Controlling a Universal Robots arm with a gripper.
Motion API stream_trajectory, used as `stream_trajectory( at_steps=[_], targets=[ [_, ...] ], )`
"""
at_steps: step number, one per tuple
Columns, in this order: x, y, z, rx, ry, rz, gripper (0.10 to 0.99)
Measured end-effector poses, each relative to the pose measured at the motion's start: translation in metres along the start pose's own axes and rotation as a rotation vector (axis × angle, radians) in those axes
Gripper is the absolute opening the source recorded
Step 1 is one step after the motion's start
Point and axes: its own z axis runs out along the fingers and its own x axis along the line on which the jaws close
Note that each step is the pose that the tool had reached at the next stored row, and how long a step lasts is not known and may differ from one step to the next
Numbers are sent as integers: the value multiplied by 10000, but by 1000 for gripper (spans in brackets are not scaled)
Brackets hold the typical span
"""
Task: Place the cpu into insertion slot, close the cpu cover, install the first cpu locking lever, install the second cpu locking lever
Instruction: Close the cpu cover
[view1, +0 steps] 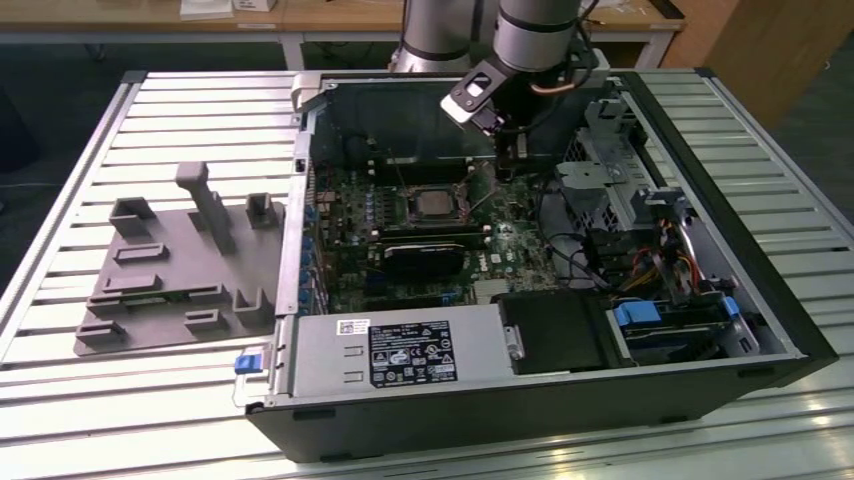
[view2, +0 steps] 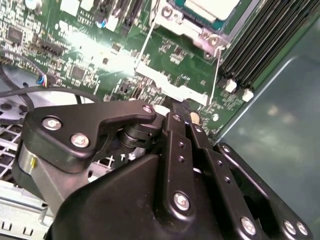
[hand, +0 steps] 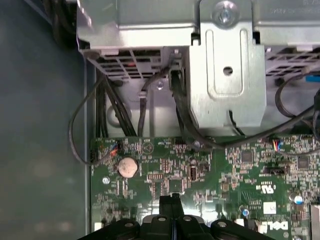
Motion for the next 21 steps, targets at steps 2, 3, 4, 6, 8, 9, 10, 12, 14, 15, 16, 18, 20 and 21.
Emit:
stream_trajectory(
  at_steps=[2, 3, 4, 6, 8, 9, 10, 12, 14, 15, 16, 18, 20, 21],
  targets=[
    [0, -46, -1, 0, 0, 1, 102],
    [1, -69, -2, 0, -1, 1, 102],
    [2, -93, -3, -1, -1, 0, 102],
    [4, -148, -4, -3, -1, 3, 102],
    [6, -193, -6, -4, -1, 4, 102],
    [7, -215, -6, -3, -1, 7, 102],
    [8, -240, -7, -3, 0, 7, 102],
    [10, -294, -8, -3, -1, 10, 102],
    [12, -346, -10, -4, -1, 13, 102],
    [12, -373, -10, -4, -1, 12, 102],
    [13, -400, -11, -4, -1, 15, 102],
    [14, -454, -13, -5, -1, 17, 102],
    [14, -497, -13, -5, 0, 19, 102],
    [14, -515, -14, -5, 0, 20, 102]
  ],
)
